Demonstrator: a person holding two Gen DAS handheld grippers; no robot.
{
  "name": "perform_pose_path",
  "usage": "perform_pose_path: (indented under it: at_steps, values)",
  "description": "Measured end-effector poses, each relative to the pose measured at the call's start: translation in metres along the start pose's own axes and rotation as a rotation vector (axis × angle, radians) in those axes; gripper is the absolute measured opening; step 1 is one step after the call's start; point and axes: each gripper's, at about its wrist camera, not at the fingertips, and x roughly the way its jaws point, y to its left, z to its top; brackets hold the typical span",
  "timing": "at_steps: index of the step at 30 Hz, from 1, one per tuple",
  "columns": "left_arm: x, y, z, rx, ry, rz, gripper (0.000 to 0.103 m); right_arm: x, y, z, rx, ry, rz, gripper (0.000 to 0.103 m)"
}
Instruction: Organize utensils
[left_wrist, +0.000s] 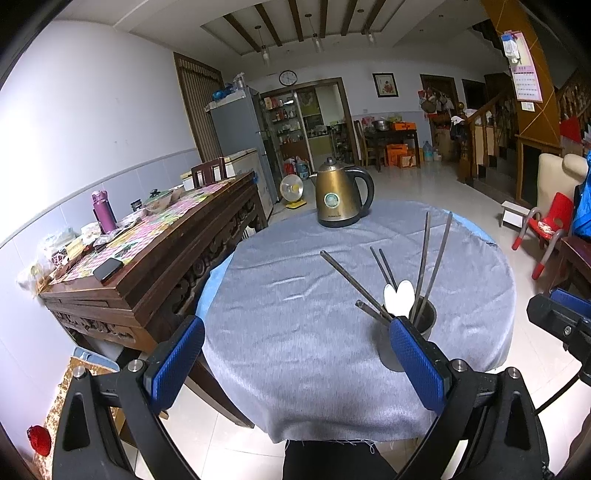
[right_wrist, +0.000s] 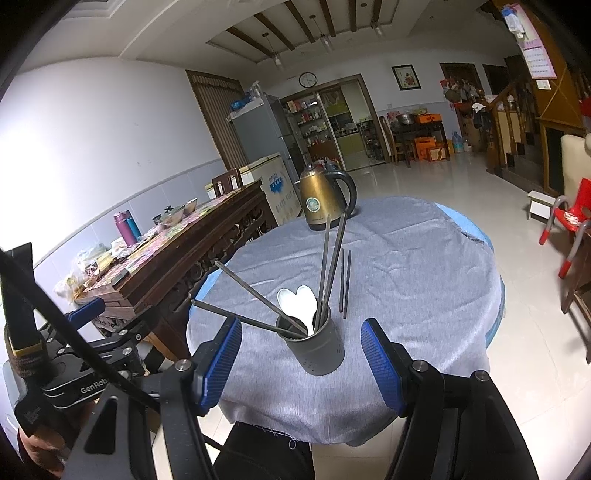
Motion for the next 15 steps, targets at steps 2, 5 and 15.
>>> perform_pose_path:
  at_steps: [2, 5, 15]
  values:
    - [0.003, -0.001, -0.002, -0.001, 0.005, 0.000, 0.100, 0.001, -0.001, -0.001, 0.001, 0.001, 0.000, 0.071]
    - [0.009, -0.003, -0.006, 0.003, 0.018, -0.003, 0.100, 0.002, -0.001, -0.001, 0.000, 0.002, -0.003, 0.071]
    - [0.041, -0.017, -0.026, 0.021, 0.104, -0.009, 0.100, 0.025, -0.021, -0.009, 0.044, 0.056, -0.013, 0.071]
